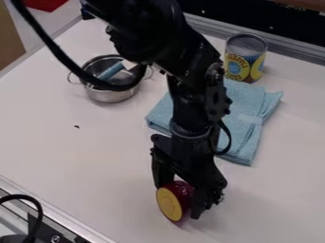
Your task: Picked up the red item and brought it to below the cloth
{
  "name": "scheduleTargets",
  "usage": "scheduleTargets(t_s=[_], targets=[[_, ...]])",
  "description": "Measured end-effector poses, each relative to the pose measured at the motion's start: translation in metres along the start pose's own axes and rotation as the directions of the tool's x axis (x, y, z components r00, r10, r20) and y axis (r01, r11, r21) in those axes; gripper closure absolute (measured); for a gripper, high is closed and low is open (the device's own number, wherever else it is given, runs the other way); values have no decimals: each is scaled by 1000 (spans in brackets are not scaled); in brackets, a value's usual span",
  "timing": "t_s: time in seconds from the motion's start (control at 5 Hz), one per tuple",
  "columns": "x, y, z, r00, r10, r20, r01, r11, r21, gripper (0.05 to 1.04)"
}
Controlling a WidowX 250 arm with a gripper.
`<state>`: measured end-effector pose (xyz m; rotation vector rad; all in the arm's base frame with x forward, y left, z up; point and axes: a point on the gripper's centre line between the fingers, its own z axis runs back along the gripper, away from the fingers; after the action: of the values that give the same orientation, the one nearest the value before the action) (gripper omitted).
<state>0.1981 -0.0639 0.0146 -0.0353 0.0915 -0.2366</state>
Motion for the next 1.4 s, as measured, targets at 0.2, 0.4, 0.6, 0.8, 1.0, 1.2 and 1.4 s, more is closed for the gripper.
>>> scheduleTargets(t_s=[0.2,0.4,0.6,0.8,1.0,1.2,1.4], targets=[[3,3,8,999,26,-25,-27,999,-34,83],[2,7,20,998,53,-36,-56,996,-72,83],[5,14,43,996,87,14,-85,991,-108,83],[18,34,55,972,205,117,-193,976,-104,83],[37,58,60,913,342,221,-334,940,-75,83],[57,85,56,856,451,251,-453,890,-54,83],[72,112,50,814,519,261,-530,847,-31,83]])
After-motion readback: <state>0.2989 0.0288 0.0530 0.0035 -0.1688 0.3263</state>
